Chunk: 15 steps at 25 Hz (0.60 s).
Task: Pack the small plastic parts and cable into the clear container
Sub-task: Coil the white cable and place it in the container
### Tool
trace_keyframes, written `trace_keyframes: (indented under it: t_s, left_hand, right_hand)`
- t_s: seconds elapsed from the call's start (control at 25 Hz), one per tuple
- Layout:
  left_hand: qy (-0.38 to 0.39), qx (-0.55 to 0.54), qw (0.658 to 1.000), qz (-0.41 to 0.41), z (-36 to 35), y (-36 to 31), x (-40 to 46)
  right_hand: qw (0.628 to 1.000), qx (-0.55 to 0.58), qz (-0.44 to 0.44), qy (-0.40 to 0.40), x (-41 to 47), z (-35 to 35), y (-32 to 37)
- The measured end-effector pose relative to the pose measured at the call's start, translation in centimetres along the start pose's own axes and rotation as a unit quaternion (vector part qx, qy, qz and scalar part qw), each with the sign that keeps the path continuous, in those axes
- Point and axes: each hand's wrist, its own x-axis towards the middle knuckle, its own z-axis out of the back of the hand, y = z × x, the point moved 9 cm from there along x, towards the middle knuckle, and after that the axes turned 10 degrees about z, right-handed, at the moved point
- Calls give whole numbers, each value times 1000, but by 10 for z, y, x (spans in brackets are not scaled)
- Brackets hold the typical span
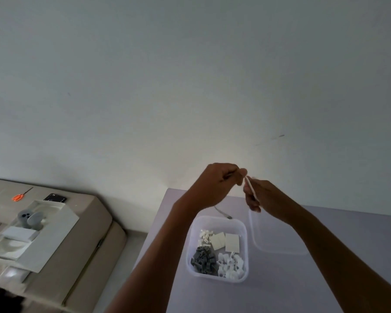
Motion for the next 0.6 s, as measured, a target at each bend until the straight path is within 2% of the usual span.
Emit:
trace_keyframes:
  t_s: [0.12,0.2,0.28,0.36,0.4,0.52,0.6]
  left_hand:
    - [-79,-52,994,45,10,24,9]
    - [-86,-50,993,63,-3,34,8]
    - [-67,-37,994,73,-20,40,5]
    - [-21,-12,996,86,-37,44,3]
    - [9,6,996,89,-46,44,0]
    - [78,79,990,86,-64,38,-6]
    - [86,126,985,81,-66,34,-9]
  right_hand:
    - [966,234,-51,96,-18,-27,24]
    - [920,366,-54,131,-24,-34,42]
    - [874,465,-21,139,-21,-33,58]
    - [827,554,31,88,-14,-19,72]
    - [818,570,61,42,-11,-9,74]
    - [849,507,112,-102,-7,15,67]
    - [870,451,129,-148,-3,24,57]
